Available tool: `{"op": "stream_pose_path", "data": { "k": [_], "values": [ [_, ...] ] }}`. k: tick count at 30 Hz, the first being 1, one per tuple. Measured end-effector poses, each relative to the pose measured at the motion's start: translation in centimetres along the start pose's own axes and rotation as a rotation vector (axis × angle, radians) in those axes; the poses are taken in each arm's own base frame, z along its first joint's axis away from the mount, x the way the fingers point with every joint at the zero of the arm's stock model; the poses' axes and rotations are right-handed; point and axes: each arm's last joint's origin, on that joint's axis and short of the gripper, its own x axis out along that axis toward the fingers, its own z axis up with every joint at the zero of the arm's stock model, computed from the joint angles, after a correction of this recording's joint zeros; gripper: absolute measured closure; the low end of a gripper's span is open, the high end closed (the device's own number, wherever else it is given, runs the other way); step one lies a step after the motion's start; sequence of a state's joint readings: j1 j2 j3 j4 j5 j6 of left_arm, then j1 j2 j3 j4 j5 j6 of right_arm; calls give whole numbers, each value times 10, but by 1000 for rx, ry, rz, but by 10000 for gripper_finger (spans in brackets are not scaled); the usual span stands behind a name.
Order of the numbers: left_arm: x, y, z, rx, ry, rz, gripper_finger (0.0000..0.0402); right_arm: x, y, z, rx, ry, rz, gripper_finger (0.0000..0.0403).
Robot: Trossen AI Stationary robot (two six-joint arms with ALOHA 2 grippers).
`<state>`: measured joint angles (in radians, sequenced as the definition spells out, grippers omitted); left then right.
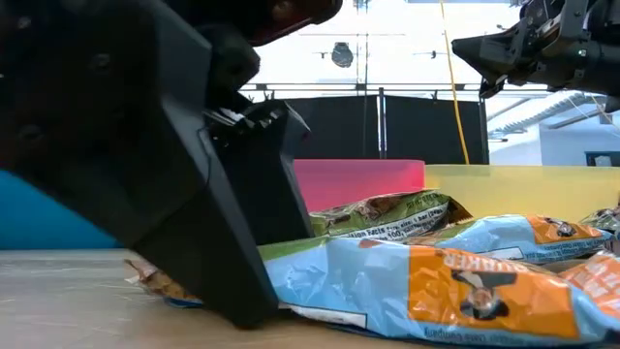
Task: Pick and place Granola Bars by type
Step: Put the yellow granola bar into the pink bin
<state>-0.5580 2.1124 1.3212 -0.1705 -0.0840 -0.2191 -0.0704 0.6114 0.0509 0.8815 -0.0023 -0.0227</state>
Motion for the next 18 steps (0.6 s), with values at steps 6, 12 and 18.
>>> {"op": "stream_pose_path", "data": {
  "k": [6,12,18],
  "values": [
    [-1,6,-2,-77,51,-18,160,0,0,0,-17,4,0,403],
    [0,6,-2,-75,44,-41,171,0,0,-1,-16,11,0,403],
    [-2,7,0,-84,46,-73,260,0,0,-2,-16,13,0,403]
  ]
}}
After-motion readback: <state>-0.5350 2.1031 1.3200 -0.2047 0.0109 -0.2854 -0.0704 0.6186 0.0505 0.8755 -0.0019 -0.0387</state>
